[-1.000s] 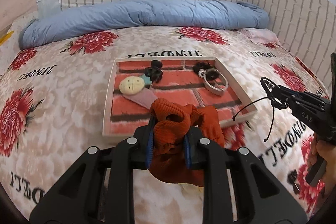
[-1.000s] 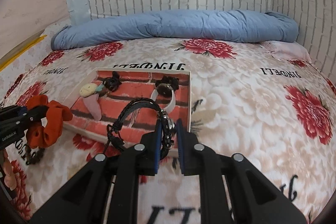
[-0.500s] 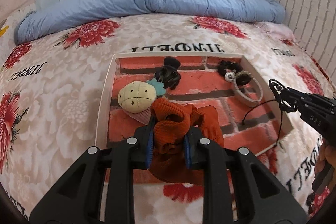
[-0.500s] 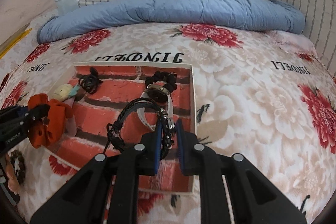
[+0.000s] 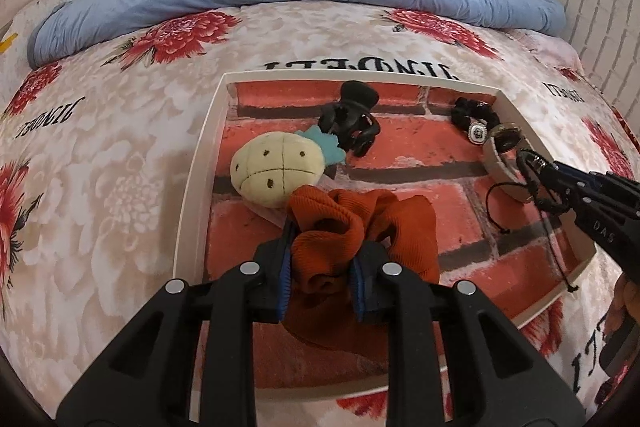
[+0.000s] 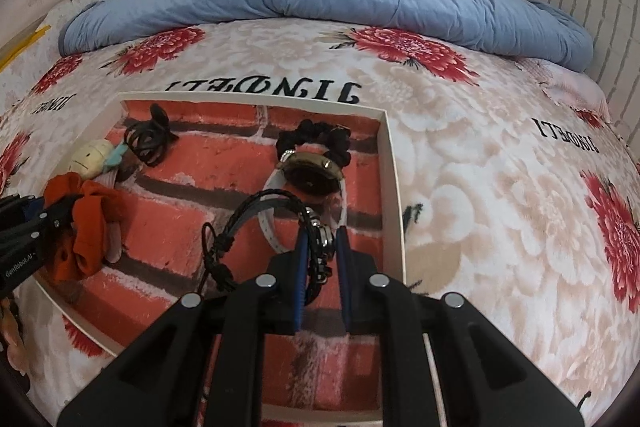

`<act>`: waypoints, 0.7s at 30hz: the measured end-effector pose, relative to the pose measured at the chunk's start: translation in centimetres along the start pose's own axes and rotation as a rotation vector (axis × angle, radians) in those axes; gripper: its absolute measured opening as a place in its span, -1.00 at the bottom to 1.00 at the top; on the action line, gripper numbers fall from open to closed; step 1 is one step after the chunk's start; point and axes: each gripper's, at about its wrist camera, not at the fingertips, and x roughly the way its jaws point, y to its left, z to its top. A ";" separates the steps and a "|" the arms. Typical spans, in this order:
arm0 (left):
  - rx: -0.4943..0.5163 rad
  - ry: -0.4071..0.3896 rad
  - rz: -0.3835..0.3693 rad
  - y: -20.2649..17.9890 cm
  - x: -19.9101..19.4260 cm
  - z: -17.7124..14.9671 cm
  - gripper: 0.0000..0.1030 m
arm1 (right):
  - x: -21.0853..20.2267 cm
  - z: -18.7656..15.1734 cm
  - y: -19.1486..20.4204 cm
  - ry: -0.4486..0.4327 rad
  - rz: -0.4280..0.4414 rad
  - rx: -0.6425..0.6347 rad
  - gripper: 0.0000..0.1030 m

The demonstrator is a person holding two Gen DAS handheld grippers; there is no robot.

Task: Organize jewelry
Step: 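Carry the scrunchie and bracelets with both tools over the tray and lower, then open left tool releasing the scrunchie while right tool releases the bracelets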

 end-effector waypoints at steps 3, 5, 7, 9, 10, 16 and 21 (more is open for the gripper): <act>-0.004 0.002 0.003 0.0 0.5 0.1 -0.54 | 0.5 0.2 -0.3 0.007 0.002 0.013 -0.73; -0.001 0.003 0.007 0.0 0.9 0.2 -0.53 | 1.0 0.3 -0.4 0.011 0.006 0.012 -0.72; 0.004 0.006 0.016 0.0 1.3 0.3 -0.51 | 1.3 0.4 -0.4 0.011 0.000 0.006 -0.72; 0.003 0.013 0.022 0.1 1.7 0.3 -0.48 | 1.5 0.5 -0.3 0.015 0.000 0.005 -0.72; 0.000 0.017 0.026 0.2 1.9 0.3 -0.48 | 1.6 0.6 -0.2 0.016 -0.001 0.002 -0.72; -0.007 0.016 0.040 0.4 2.0 0.0 -0.36 | 1.2 0.7 0.1 -0.008 0.034 -0.017 -0.72; -0.008 0.003 0.050 0.4 0.8 0.1 0.00 | 0.6 0.3 -0.1 -0.005 0.057 -0.019 -0.67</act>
